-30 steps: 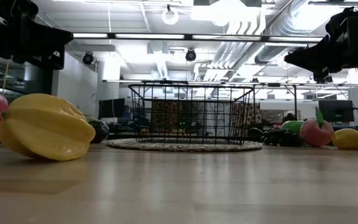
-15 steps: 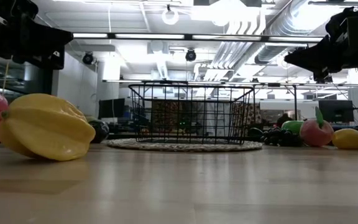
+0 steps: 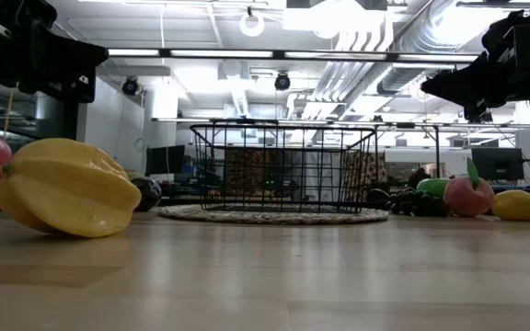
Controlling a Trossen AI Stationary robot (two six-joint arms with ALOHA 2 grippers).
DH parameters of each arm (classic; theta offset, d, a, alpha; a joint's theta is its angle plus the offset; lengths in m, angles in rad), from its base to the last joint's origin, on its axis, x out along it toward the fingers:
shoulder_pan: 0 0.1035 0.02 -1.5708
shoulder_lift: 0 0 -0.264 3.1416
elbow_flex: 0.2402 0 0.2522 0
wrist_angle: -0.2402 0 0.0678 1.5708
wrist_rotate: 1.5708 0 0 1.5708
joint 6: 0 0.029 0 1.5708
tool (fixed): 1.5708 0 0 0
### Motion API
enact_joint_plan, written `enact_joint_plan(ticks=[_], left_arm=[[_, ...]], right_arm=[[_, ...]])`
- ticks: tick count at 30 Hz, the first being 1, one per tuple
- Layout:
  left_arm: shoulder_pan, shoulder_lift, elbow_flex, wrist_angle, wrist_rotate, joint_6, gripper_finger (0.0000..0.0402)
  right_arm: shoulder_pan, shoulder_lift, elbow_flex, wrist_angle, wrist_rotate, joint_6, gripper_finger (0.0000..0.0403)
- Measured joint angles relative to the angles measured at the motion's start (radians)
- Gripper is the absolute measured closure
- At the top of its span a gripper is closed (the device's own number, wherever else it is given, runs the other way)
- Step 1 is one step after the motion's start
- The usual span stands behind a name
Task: Build produce basket
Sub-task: Put the green apple into the wire basket
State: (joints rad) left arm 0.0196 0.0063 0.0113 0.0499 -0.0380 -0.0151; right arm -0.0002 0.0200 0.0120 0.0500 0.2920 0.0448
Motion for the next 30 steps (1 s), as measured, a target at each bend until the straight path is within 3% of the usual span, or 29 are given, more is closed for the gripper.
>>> enact_joint_plan(ticks=[8,12,16,18,20,23,26,30], left_arm=[[0.000,0.000,0.000,0.000,0.000,0.000,0.0401],[0.000,0.000,0.000,0.000,-0.001,0.000,0.0401],[0.000,0.000,0.000,0.000,-0.003,0.000,0.0401],[0.000,0.000,0.000,0.000,-0.003,0.000,0.0401],[0.000,0.000,0.000,0.001,-0.003,0.000,0.0401],[0.000,0.000,0.000,0.000,-0.003,0.000,0.0401],[0.000,0.000,0.000,0.000,-0.003,0.000,0.0401],[0.000,0.000,0.000,0.001,-0.003,0.000,0.0401]], right_arm=[[0.000,0.001,0.000,0.035,0.001,0.040,0.0402],[-0.001,0.000,0.000,0.233,0.001,0.186,0.0402],[-0.012,0.022,0.005,0.521,-0.035,0.158,0.0402],[-0.016,0.049,0.054,0.517,-0.029,0.157,0.0402],[-0.020,0.090,0.148,0.363,0.026,0.157,0.0401],[-0.026,0.193,0.316,-0.042,0.193,0.213,0.0387],[-0.043,0.329,0.461,-0.377,0.342,0.349,0.0353],[-0.095,0.507,0.593,-0.661,0.463,0.528,0.0291]])
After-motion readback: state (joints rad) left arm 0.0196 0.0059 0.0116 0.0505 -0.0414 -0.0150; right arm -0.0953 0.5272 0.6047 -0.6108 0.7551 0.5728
